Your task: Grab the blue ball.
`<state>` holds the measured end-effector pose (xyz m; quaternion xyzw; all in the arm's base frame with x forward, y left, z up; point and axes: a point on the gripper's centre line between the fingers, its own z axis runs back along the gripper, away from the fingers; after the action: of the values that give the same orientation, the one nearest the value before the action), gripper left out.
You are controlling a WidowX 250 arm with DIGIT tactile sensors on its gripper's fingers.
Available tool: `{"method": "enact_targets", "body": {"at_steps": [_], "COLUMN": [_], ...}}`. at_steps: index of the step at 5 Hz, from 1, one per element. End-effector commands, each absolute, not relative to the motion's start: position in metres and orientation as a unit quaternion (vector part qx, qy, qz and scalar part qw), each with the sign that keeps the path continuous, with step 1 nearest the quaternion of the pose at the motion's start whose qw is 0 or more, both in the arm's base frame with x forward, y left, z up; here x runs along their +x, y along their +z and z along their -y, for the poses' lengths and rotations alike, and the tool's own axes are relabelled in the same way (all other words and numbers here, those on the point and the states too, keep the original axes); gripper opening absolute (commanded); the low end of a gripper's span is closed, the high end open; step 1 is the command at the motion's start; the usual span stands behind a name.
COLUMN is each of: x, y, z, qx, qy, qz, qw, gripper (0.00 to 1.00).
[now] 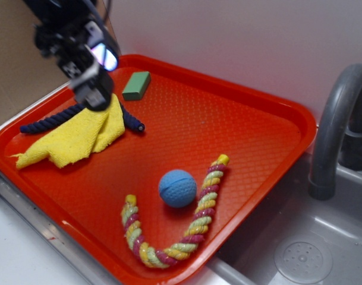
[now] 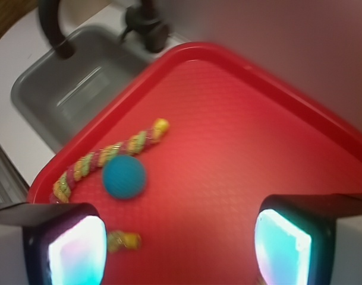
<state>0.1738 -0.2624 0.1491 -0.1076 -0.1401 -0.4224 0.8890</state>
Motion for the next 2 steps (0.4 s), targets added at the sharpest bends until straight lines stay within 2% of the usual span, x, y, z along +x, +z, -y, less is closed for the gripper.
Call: {"method": "enact_targets", "body": {"at_steps": [1, 2], "x": [0.149, 0.145], "y": [0.115, 0.088], "z": [0.304, 0.307], "qx": [-0.082, -0.084], "qy": [-0.5, -0.506], "qz": [0.105, 0.073], "qw": [0.856, 0.855], "gripper": [1.0, 1.0]}}
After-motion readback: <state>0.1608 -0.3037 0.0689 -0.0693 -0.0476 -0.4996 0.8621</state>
